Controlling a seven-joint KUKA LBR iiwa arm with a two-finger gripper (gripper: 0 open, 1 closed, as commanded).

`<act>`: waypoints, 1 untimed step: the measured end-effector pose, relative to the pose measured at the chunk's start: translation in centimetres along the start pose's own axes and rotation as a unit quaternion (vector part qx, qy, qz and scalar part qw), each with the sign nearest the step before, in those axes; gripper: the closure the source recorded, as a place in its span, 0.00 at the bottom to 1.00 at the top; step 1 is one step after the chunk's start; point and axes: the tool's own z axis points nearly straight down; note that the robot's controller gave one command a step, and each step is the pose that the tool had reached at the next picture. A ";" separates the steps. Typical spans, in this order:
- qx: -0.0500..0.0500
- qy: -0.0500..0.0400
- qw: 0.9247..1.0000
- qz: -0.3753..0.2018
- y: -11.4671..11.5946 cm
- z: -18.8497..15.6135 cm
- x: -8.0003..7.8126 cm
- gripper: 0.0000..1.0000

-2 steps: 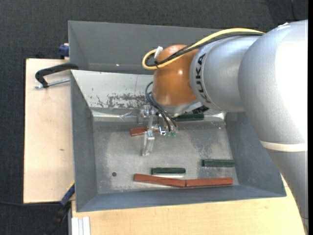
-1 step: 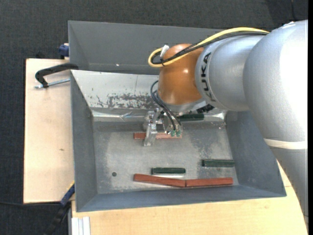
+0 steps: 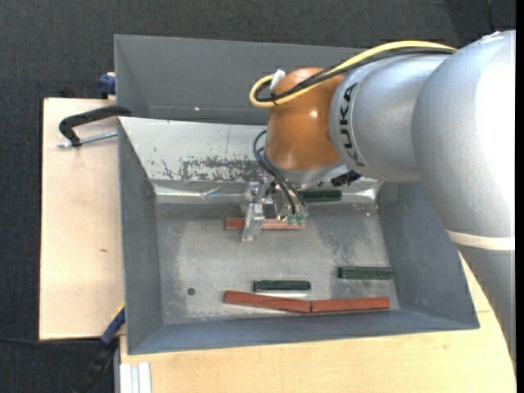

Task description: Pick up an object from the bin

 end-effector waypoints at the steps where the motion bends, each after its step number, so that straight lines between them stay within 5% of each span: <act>1: 0.000 -0.001 1.000 0.000 0.0 -0.7 -0.1 1.00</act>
Offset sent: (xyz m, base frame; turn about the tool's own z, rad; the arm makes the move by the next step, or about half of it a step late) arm -0.0001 0.0001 0.0412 0.0000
